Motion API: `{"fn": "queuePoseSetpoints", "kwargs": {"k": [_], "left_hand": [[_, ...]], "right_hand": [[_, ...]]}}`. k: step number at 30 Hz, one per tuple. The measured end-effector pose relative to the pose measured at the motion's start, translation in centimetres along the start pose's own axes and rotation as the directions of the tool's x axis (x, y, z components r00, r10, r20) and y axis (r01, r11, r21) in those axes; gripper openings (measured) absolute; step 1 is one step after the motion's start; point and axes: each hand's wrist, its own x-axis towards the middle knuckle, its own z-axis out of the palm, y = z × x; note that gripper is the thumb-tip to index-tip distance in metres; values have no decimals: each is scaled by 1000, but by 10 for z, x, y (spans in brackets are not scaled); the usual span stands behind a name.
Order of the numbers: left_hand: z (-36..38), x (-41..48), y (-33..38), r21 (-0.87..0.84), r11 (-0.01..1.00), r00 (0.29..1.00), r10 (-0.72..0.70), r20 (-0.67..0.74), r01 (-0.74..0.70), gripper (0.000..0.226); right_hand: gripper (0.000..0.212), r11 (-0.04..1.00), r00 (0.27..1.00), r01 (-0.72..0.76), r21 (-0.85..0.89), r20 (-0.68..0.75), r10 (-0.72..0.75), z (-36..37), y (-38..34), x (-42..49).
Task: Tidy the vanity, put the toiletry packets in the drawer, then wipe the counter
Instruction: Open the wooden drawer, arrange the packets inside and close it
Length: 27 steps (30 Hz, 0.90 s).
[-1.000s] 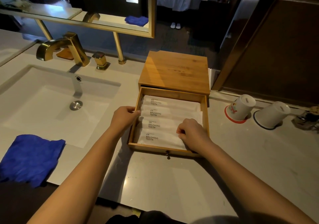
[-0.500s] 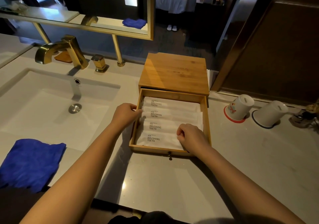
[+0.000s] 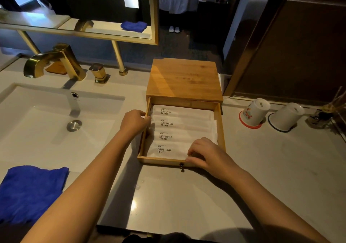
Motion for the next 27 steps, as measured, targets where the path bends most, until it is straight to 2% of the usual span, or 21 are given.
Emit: {"fn": "queuePoseSetpoints", "kwargs": {"k": [3, 6, 8, 11, 13, 18, 22, 27], "left_hand": [[-7, 14, 6, -3, 998, 994, 62, -92, -62, 59], [-20, 33, 24, 7, 923, 914, 382, -140, -385, 45], [-24, 54, 33, 156, 843, 851, 524, -28, -514, 43], [-23, 75, 37, 348, 765, 839, 517, 171, -542, 53], [-22, 81, 37, 404, 712, 817, 530, 228, -574, 53], [-17, 80, 31, 360, 720, 803, 563, 197, -593, 53], [-17, 79, 31, 340, 727, 802, 565, 197, -596, 54], [-13, 82, 27, 307, 755, 815, 542, 206, -580, 56]], "right_hand": [[25, 1000, 1000, 25, 5, 5, -25, -2, -3, 0], [25, 999, 998, 31, -32, 58, -29, 0, -8, -2], [22, 999, 999, 13, -52, 47, -11, 3, -11, -3], [23, 994, 1000, 5, -106, 20, -3, 6, -15, -4], [24, 991, 1000, 8, -131, -9, -10, 10, -15, -5], [19, 984, 989, 32, -173, -138, -56, 17, -10, -8], [9, 994, 961, -2, -112, -276, -29, 9, -6, 3], [7, 993, 946, -19, -118, -324, -20, 9, 0, 24]]}}
